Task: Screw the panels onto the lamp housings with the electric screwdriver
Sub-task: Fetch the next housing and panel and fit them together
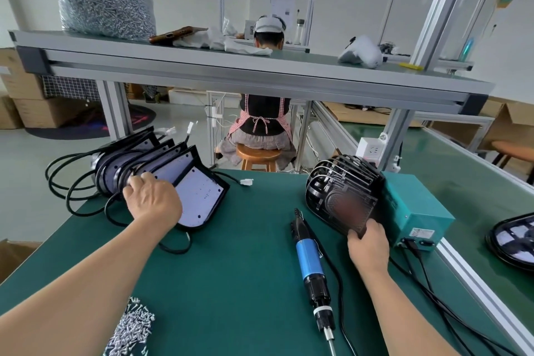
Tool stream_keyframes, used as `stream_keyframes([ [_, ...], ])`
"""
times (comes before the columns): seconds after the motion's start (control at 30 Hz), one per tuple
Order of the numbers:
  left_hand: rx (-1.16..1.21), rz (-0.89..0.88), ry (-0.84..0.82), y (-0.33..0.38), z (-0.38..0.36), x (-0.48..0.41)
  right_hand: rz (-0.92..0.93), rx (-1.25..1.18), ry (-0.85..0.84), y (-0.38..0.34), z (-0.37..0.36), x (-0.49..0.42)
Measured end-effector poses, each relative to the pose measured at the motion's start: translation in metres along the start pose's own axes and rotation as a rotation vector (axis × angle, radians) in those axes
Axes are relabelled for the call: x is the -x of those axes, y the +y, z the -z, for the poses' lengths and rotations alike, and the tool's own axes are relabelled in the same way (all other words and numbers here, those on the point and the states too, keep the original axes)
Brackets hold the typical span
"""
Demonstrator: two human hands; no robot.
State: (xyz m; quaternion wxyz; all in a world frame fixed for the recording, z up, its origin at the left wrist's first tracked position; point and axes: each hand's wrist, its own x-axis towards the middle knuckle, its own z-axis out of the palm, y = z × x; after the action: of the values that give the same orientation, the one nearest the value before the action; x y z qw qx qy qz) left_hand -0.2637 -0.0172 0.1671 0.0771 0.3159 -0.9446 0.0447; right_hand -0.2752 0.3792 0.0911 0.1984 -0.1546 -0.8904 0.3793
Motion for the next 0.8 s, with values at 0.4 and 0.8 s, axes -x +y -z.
stream_keyframes([
  [0.4,0.446,-0.049,-0.186,0.013,-0.013,0.051,-0.017,-0.045,-0.004,0.001,0.002,0.000],
  [0.8,0.586,-0.111,-0.232,0.014,-0.018,0.161,-0.033,-0.108,-0.010,0.004,0.006,0.001],
])
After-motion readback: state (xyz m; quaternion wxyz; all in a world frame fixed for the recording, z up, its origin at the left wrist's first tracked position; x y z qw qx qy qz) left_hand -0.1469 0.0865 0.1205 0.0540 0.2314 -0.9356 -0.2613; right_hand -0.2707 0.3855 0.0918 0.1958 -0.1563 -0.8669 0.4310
